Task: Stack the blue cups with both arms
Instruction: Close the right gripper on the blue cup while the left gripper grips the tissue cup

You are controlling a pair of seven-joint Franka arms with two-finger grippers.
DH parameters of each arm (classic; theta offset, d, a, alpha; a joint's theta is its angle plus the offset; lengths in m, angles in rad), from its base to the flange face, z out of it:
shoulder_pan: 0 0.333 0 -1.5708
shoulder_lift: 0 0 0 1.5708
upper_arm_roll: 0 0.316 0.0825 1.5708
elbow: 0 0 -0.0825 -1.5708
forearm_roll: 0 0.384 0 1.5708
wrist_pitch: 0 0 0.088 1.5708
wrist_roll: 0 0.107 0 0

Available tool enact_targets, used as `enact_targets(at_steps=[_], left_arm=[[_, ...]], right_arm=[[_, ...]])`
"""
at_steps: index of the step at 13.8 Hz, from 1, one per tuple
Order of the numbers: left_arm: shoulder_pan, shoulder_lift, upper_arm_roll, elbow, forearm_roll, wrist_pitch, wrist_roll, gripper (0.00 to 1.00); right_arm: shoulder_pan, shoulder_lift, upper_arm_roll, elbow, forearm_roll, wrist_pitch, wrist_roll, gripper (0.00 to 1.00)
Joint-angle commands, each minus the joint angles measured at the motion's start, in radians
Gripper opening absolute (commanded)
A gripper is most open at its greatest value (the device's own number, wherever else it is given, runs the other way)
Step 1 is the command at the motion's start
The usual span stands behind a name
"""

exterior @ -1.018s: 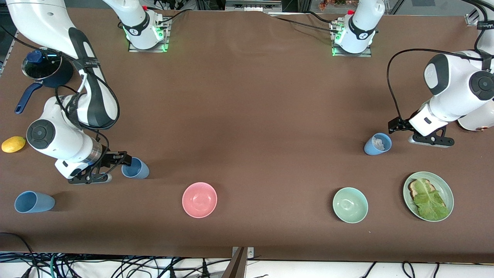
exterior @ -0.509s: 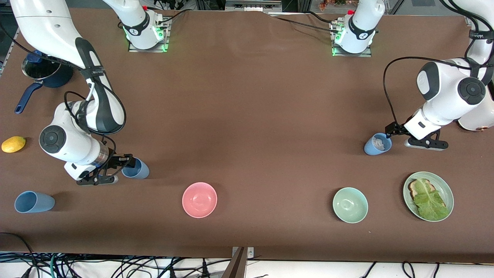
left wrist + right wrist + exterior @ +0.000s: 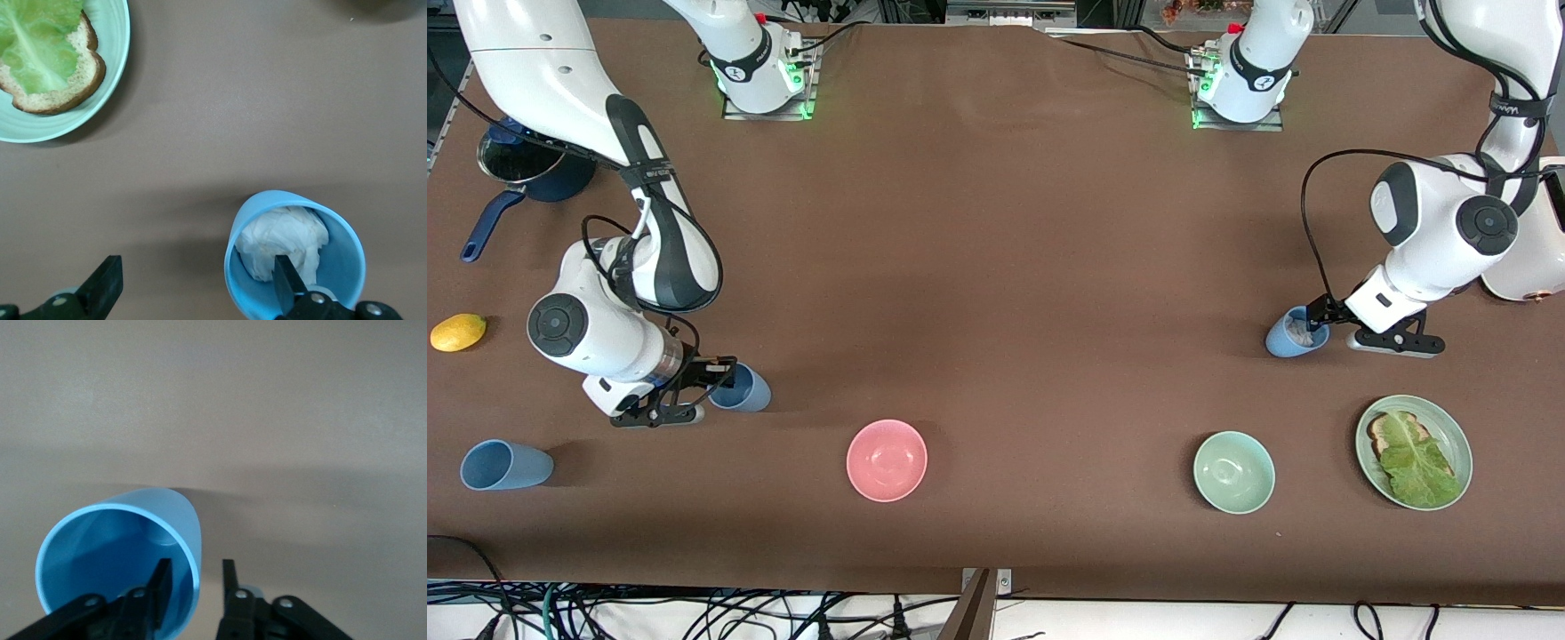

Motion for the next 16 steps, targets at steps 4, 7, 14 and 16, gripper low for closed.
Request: enact_targets(at_steps=[4,7,14,16], left_arm=[[-0.017,0.038,0.008,0.0,-0.013,0.061,0.02,1.0],[-0.015,0.037,0.008,-0.002,-0.013,0.061,0.023,0.65],[-0.015,0.024,0.008,-0.005,-0.013,0.049,0.056,0.0],[-0.015,0.024,0.008,-0.005,-0.013,0.049,0.057,0.0]], right_arm=[[-0.007,-0.003,0.004,-0.008,-0.002,0.012,-0.008,0.06],[-0.007,-0.012,0.004,-0.008,-0.002,0.006,-0.011,0.0],[-0.004,-0.121,0.01,0.006,-0.003,-0.135,-0.005,0.0],[-0.004,-0.154,0.012,0.004,-0.003,-0.177,-0.005,0.0]])
